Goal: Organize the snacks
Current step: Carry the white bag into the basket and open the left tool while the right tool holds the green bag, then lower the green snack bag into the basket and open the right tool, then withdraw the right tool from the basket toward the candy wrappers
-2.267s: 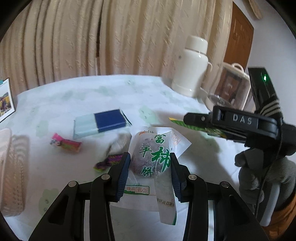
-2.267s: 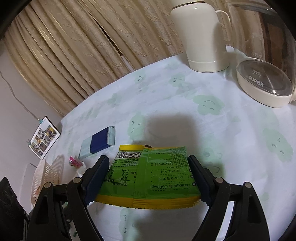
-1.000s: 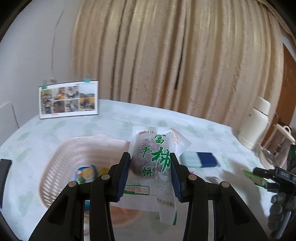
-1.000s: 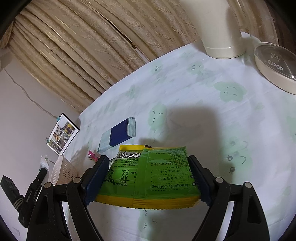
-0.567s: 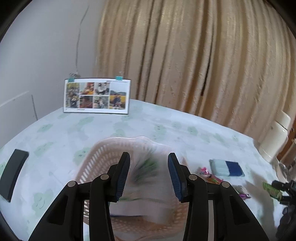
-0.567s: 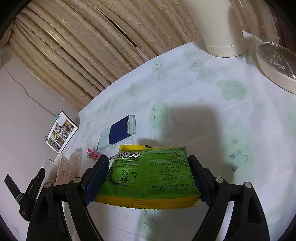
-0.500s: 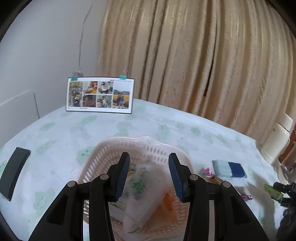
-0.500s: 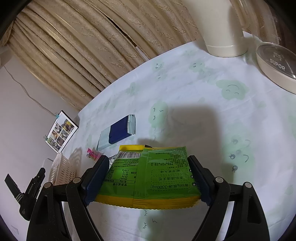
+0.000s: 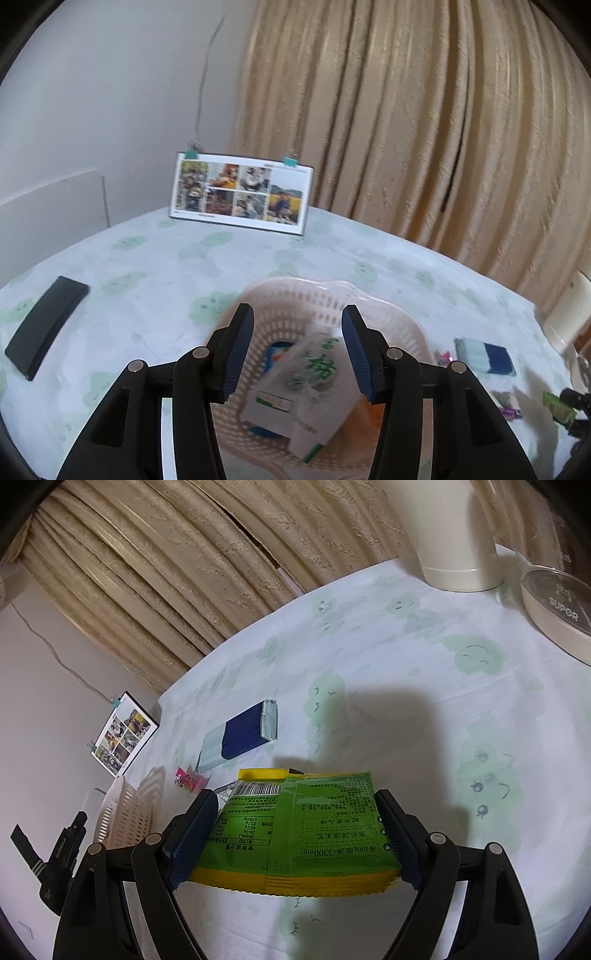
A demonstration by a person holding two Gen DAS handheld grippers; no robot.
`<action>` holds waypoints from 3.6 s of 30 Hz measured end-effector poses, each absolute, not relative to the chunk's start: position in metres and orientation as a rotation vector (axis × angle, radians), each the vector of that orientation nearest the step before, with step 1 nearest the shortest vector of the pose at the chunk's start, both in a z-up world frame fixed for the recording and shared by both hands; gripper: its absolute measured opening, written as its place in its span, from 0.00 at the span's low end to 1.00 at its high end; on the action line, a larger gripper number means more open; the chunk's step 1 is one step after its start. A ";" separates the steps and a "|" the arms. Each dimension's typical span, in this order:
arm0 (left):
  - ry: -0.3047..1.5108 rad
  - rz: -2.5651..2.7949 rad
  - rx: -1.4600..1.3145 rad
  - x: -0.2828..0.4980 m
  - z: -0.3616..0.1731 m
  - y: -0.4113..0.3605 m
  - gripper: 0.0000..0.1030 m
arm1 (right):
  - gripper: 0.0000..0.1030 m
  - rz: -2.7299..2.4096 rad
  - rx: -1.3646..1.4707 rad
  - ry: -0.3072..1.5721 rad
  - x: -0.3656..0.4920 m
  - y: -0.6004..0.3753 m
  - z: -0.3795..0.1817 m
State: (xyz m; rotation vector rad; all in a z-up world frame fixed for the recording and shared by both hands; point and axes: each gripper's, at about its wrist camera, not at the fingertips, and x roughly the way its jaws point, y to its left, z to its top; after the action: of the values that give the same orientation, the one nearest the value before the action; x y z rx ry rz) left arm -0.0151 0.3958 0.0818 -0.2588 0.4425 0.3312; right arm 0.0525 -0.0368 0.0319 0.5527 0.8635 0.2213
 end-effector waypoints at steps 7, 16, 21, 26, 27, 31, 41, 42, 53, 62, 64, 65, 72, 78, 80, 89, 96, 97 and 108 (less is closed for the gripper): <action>0.405 0.380 -0.287 -0.025 0.082 0.411 0.50 | 0.81 0.261 0.523 0.864 0.051 -0.016 0.034; 0.393 0.421 -0.325 -0.031 0.074 0.428 0.50 | 0.81 0.361 0.488 0.847 0.052 0.024 0.056; 0.378 0.424 -0.339 -0.035 0.072 0.430 0.50 | 0.81 0.445 0.463 0.844 0.057 0.062 0.073; 0.378 0.408 -0.348 -0.036 0.071 0.432 0.50 | 0.81 0.542 0.447 0.841 0.059 0.102 0.087; 0.378 0.404 -0.350 -0.036 0.070 0.432 0.50 | 0.81 0.559 0.440 0.841 0.059 0.112 0.089; 0.377 0.394 -0.358 -0.037 0.070 0.434 0.50 | 0.81 0.608 0.403 0.847 0.062 0.147 0.093; 0.372 0.406 -0.395 -0.040 0.070 0.437 0.50 | 0.81 0.667 0.315 0.846 0.064 0.206 0.097; 0.370 0.405 -0.397 -0.040 0.070 0.437 0.50 | 0.81 0.671 0.306 0.845 0.065 0.211 0.097; 0.372 0.406 -0.423 -0.042 0.068 0.442 0.50 | 0.83 0.703 0.288 0.859 0.080 0.255 0.093; 0.369 0.393 -0.430 -0.044 0.068 0.442 0.50 | 0.83 0.699 0.324 0.881 0.088 0.257 0.085; 0.367 0.388 -0.431 -0.045 0.068 0.442 0.50 | 0.83 0.694 0.329 0.875 0.087 0.254 0.085; 0.364 0.384 -0.429 -0.045 0.068 0.441 0.50 | 0.82 0.692 0.332 0.871 0.086 0.251 0.085; 0.356 0.356 -0.398 -0.043 0.071 0.432 0.50 | 0.83 0.717 0.361 0.860 0.080 0.241 0.087; 0.355 0.376 -0.421 -0.044 0.071 0.435 0.51 | 0.83 0.769 0.352 0.875 0.074 0.252 0.088; 0.355 0.382 -0.429 -0.044 0.071 0.437 0.51 | 0.83 0.782 0.357 0.885 0.073 0.255 0.086; 0.355 0.389 -0.441 -0.046 0.070 0.440 0.51 | 0.83 0.822 0.412 0.931 0.075 0.263 0.075; 0.352 0.394 -0.444 -0.047 0.068 0.443 0.51 | 0.83 0.877 0.473 0.936 0.075 0.257 0.075; 0.353 0.392 -0.440 -0.047 0.068 0.443 0.51 | 0.83 0.878 0.474 0.929 0.074 0.255 0.076; 0.349 0.392 -0.398 -0.046 0.070 0.437 0.51 | 0.83 0.757 0.370 0.804 0.061 0.220 0.097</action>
State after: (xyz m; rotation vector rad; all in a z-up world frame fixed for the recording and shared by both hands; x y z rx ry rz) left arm -0.0463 0.4368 0.0705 -0.3977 0.3485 0.3925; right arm 0.0609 0.2202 0.0972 0.3695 0.8040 0.7571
